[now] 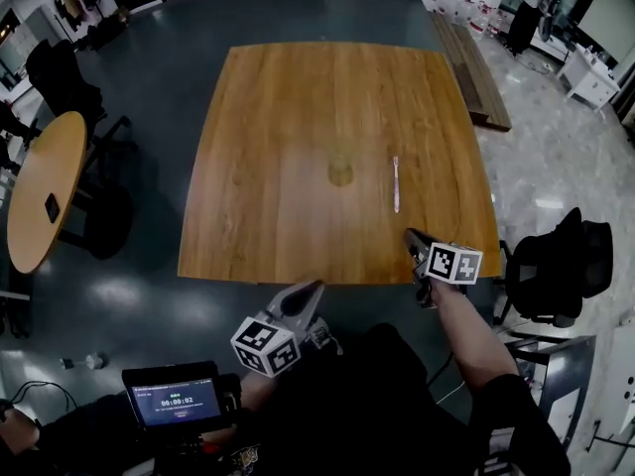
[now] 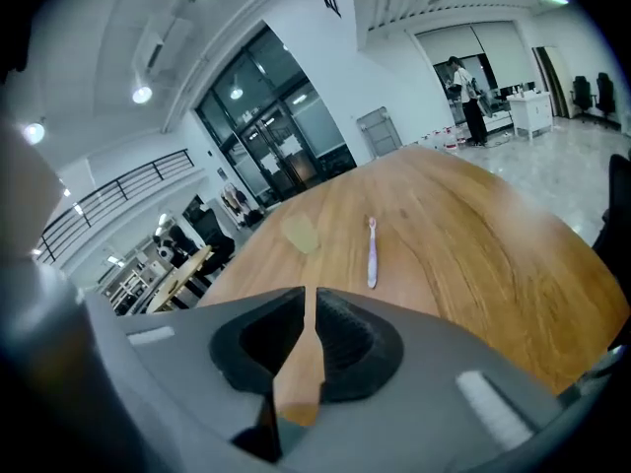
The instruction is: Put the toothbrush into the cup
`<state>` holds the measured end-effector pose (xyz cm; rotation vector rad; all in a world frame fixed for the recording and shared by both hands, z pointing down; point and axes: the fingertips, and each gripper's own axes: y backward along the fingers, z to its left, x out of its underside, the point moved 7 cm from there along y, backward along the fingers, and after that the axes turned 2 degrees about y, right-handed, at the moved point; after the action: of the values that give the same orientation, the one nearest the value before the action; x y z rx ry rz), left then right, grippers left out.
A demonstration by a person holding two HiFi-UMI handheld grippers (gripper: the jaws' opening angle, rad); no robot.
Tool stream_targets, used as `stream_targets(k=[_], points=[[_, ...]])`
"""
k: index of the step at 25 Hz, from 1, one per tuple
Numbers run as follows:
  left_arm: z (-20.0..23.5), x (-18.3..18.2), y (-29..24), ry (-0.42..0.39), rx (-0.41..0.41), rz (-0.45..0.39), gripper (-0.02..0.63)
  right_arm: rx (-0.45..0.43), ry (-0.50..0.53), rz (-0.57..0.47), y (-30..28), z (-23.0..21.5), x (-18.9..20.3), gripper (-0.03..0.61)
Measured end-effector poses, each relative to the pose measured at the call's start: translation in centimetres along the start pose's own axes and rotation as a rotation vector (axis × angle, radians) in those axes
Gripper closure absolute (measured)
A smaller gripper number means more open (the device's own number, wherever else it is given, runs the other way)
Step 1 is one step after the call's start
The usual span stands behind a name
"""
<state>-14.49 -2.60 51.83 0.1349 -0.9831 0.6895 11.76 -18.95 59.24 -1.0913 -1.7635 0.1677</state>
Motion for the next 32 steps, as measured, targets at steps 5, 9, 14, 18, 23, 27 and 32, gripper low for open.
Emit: stream_targets(k=[5, 9, 14, 18, 23, 27, 32], points=[[1.5, -0.5, -0.8, 0.03, -0.017, -0.006, 0.611, 0.093, 0.025, 0.109, -4.6, -4.2, -2.6, 0.52], [2.1, -1.3, -1.2, 0.015, -0.025, -0.006, 0.611, 0.145, 0.024, 0.211, -8.6, -6.9, -4.3, 0.515], [2.2, -1.9, -1.6, 0.025, -0.083, -0.01, 0.611, 0.164, -0.011, 0.366, -13.0, -9.4, -6.2, 0.511], [2.5, -1.9, -2.0, 0.055, -0.156, -0.023, 0.611, 0.2, 0.047, 0.499, -15.9, -10.8, -7.1, 0.511], [3.2, -1.9, -3.0, 0.083, -0.193, -0.035, 0.611, 0.22, 0.115, 0.607, -18.9, -11.2, -7.5, 0.488], [3.1, -2.0, -3.4, 0.103, -0.207, -0.044, 0.611, 0.24, 0.192, 0.683, -19.7, -10.3, -7.8, 0.505], [2.9, -2.0, -4.1, 0.111, -0.204, -0.052, 0.611, 0.241, 0.244, 0.748, -19.9, -10.3, -7.8, 0.514]])
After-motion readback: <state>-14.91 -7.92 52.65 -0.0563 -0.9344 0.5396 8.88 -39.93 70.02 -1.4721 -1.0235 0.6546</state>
